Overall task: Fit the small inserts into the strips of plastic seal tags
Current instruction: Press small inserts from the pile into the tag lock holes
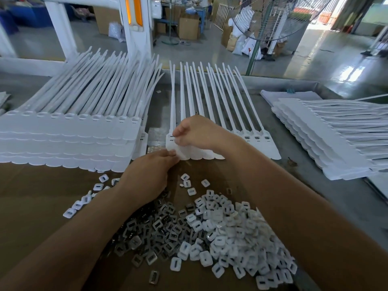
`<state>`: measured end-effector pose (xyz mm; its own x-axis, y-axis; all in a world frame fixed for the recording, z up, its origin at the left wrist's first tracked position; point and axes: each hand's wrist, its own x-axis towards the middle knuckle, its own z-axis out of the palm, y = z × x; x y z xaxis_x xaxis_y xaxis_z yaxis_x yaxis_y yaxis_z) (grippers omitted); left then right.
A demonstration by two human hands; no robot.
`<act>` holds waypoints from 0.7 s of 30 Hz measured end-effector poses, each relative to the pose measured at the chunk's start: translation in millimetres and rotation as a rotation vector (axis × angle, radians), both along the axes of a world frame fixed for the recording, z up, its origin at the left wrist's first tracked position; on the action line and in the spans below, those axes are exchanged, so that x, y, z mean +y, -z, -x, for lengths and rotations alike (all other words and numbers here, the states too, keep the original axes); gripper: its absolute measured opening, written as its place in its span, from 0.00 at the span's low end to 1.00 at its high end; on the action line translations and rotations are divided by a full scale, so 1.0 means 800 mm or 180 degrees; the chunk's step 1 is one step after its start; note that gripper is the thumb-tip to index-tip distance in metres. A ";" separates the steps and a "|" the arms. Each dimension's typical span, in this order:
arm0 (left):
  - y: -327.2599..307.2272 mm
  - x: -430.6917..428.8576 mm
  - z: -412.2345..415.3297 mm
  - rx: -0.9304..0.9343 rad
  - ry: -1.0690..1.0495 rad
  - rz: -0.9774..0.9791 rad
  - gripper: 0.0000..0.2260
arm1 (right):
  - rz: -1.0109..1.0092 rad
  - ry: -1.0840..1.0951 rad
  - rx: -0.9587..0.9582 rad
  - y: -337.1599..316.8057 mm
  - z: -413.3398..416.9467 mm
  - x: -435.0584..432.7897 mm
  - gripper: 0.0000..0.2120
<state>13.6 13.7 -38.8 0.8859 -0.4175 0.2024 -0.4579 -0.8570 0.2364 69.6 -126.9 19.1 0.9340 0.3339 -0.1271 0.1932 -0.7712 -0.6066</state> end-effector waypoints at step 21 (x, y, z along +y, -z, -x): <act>0.007 -0.001 -0.002 0.0077 -0.0099 0.0065 0.23 | 0.0898 -0.0915 0.0167 0.006 0.104 -0.037 0.05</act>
<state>15.1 13.1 -44.2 0.9031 -0.3856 0.1891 -0.4250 -0.8656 0.2647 -13.7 -156.8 14.4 0.7974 0.5257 -0.2963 0.3996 -0.8279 -0.3936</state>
